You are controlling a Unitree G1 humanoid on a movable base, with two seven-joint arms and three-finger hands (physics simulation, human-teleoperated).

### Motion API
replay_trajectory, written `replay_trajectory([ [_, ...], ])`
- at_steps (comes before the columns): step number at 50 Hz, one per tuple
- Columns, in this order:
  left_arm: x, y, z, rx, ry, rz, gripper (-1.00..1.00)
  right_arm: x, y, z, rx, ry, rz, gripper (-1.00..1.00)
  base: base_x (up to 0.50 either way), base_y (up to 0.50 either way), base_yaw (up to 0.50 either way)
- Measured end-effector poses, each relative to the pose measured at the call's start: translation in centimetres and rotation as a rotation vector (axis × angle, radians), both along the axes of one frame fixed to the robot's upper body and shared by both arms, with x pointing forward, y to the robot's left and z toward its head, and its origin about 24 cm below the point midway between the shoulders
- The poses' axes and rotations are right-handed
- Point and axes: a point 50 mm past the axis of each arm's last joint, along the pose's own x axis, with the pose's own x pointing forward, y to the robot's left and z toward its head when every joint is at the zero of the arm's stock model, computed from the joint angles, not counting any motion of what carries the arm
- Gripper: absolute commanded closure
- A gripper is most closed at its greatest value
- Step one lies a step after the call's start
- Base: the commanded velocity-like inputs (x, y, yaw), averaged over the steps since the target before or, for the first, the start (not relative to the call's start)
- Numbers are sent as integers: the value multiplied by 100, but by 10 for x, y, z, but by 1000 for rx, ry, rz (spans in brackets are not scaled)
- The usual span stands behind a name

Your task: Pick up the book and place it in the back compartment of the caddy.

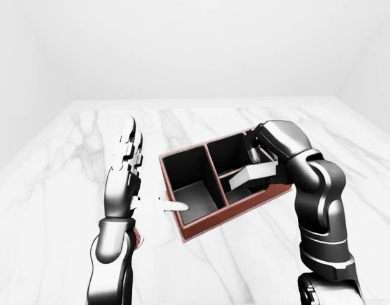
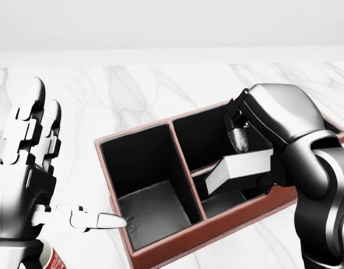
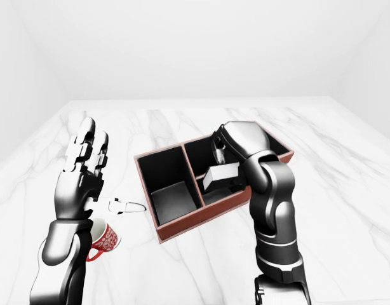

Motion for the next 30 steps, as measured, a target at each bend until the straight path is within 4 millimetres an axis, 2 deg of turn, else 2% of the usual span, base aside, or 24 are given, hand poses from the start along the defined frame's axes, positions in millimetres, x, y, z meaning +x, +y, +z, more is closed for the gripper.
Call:
replay_trajectory([
  [30, -1, 0, 1, 1, -3, -1, -98, 15, 3, -15, -18, 85, 2, 100, 0, 0, 0],
])
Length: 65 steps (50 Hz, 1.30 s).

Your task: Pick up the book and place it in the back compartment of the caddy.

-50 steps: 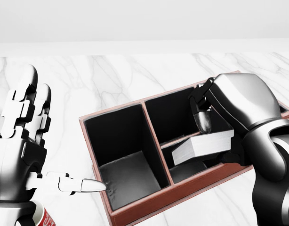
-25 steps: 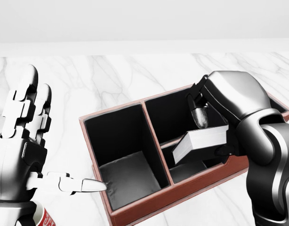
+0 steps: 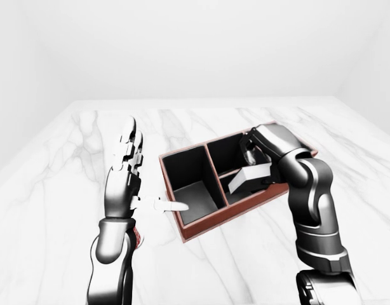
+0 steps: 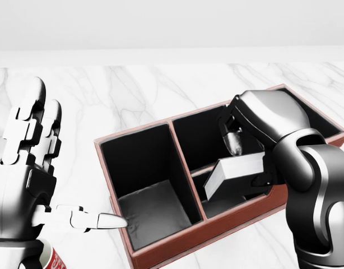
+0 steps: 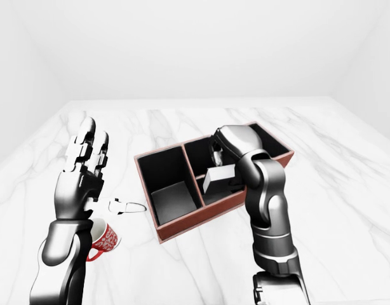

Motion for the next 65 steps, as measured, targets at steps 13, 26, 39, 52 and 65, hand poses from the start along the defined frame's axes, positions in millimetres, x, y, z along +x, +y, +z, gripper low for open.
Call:
replay_trajectory([
  [13, 0, 0, 0, 1, 2, 0, -98, 5, 2, -5, -4, 25, 4, 100, 0, 0, 0],
  [26, 0, 0, -1, 1, 4, 1, -98, 10, 3, -5, 6, 11, -5, 100, 0, 0, 0],
  [39, 0, 0, -1, 1, 3, 0, -98, 16, 3, -10, 10, 6, -14, 100, 0, 0, 0],
  [52, 0, 0, -1, 2, 4, 1, -98, 23, 3, -17, 11, 0, -24, 100, 0, 0, 0],
  [65, 0, -1, -1, 4, 3, 1, -98, 27, 2, -25, 5, 2, -32, 100, 0, 0, 0],
])
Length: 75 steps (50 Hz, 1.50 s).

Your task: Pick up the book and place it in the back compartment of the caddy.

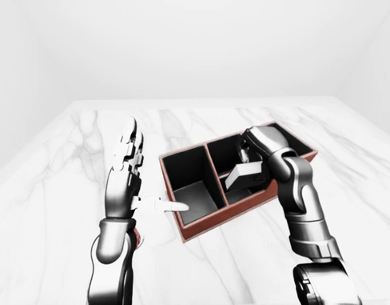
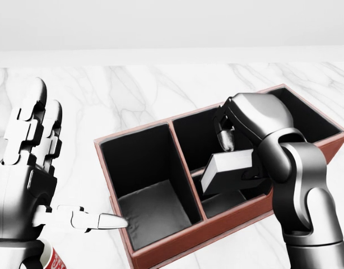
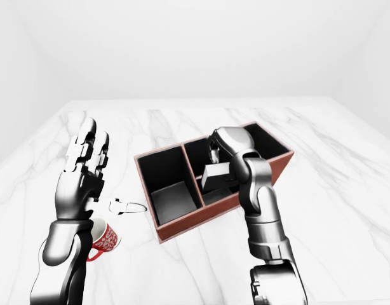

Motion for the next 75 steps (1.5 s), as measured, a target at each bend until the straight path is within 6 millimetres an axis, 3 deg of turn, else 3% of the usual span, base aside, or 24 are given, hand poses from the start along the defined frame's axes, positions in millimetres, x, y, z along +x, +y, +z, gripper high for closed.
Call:
replay_trajectory([
  [75, 0, -1, -1, 6, 4, 4, -98, 17, -3, -35, -29, -3, -22, 100, 0, 0, 0],
])
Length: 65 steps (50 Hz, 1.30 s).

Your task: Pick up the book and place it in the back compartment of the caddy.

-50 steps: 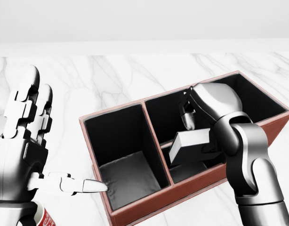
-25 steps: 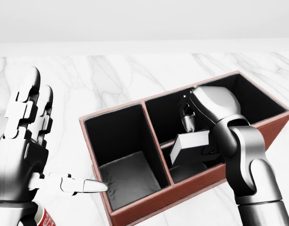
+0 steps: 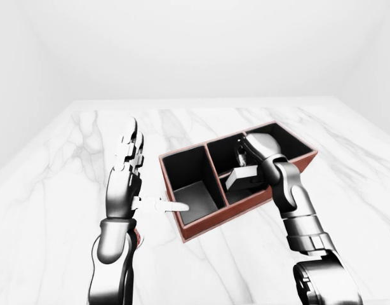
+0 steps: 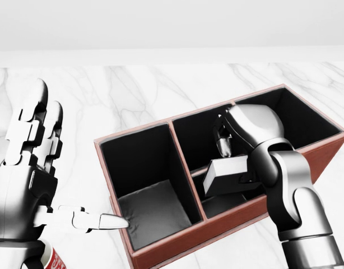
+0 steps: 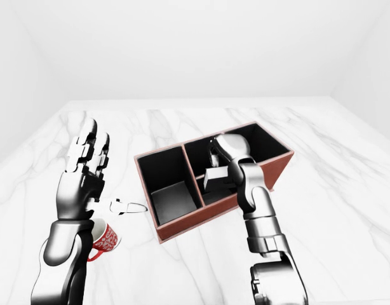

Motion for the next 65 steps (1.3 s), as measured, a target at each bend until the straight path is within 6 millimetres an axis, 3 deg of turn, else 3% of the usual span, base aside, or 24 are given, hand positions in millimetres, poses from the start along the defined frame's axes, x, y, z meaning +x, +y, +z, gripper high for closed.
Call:
replay_trajectory([
  [32, 0, 0, 0, 1, -2, 0, -98, 9, -1, -29, -15, 16, -12, 100, 0, 0, 0],
  [64, 0, 0, -1, 3, 3, 3, -99, 13, -1, -36, -9, 20, -19, 100, 0, 0, 0],
  [65, 0, 0, -1, 3, 3, 3, -99, 14, -1, -36, -9, 20, -19, 67, 0, 0, 0],
])
